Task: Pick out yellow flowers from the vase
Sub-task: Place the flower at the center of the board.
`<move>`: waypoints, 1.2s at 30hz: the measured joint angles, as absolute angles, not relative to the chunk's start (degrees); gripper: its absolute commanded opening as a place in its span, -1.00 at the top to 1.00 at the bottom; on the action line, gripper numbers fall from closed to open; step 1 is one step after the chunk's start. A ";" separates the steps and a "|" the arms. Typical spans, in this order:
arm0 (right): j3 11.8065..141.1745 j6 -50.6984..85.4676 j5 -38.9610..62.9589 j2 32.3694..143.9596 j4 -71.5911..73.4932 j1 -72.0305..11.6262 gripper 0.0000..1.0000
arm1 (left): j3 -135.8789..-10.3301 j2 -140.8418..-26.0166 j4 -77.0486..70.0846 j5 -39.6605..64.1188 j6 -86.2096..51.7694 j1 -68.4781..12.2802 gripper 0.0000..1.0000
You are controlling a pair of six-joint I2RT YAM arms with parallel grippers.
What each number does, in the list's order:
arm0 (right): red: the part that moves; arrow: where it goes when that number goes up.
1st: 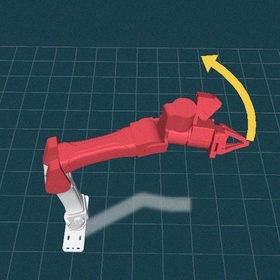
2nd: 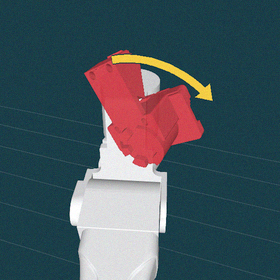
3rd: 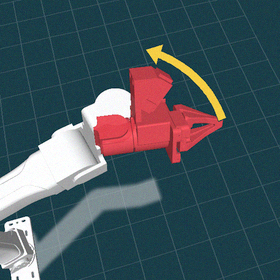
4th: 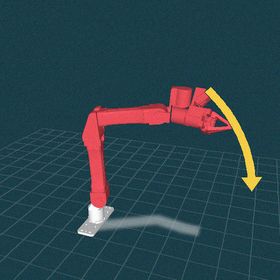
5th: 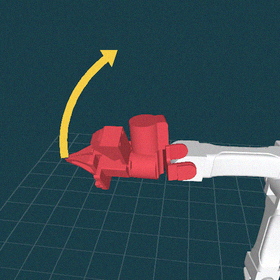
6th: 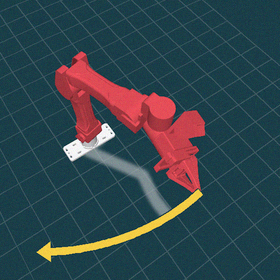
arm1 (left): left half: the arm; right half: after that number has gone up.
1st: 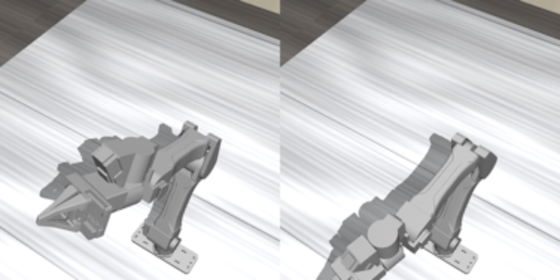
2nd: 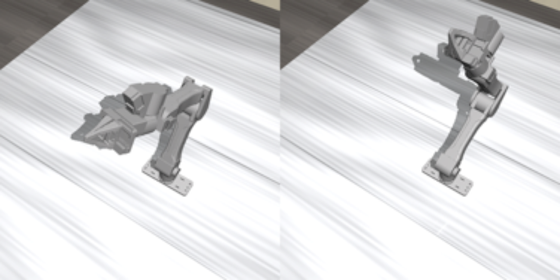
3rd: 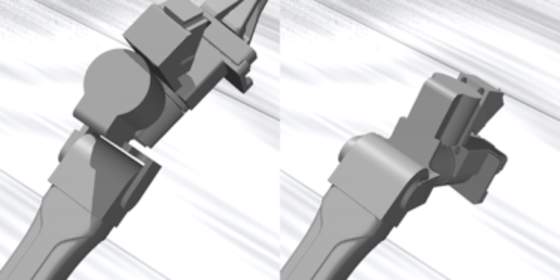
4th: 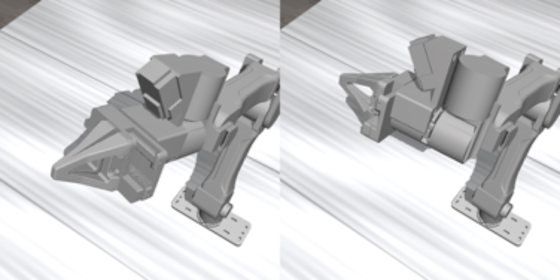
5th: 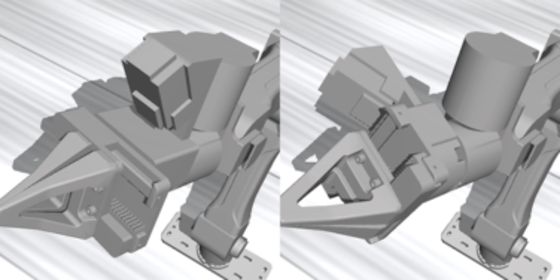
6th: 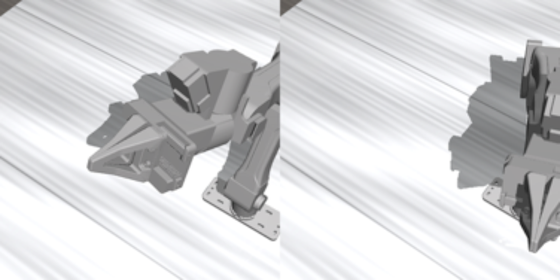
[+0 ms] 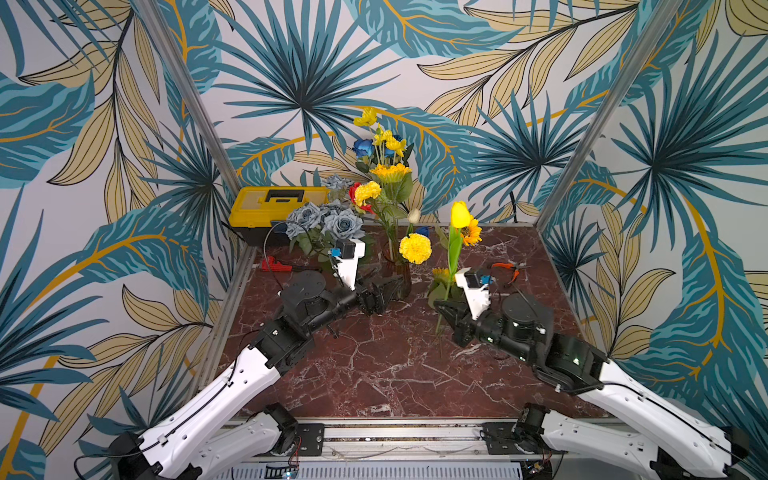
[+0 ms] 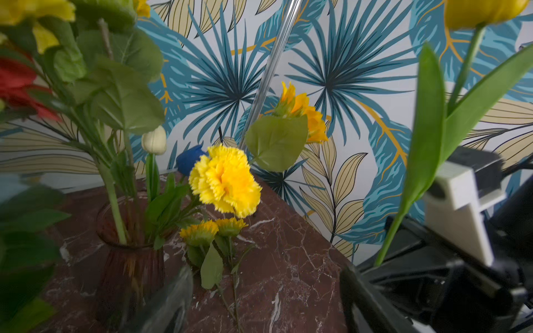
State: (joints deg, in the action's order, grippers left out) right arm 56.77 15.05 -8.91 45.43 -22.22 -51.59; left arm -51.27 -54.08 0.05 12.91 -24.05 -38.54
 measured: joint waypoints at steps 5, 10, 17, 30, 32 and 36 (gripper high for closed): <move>56.77 21.04 -22.81 35.42 -31.42 -51.57 1.00 | -44.91 -50.02 2.07 9.78 -25.63 -38.76 -0.84; 56.55 26.98 -34.65 32.75 -43.27 -51.44 1.00 | -43.31 -46.85 2.66 8.05 -25.52 -39.44 -0.85; 52.62 30.35 -35.03 36.40 -50.94 -41.80 1.00 | -43.22 -49.82 2.70 5.08 -24.05 -40.58 -0.85; 50.41 21.85 -1.72 68.69 -43.72 -14.66 1.00 | -45.93 -58.28 3.44 0.93 -20.71 -41.45 -0.98; 53.10 20.18 0.19 74.65 -44.31 -12.80 1.00 | -46.04 -58.63 3.42 -0.23 -20.73 -41.52 -0.99; 57.21 17.65 3.01 82.96 -44.36 -8.78 1.00 | -46.04 -59.75 3.49 -1.52 -20.80 -41.60 -0.99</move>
State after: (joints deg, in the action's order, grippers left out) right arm 57.21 17.65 3.01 82.96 -44.36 -8.78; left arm -46.04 -59.75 3.49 -1.52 -20.80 -41.60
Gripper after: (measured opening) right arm 0.068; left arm 0.998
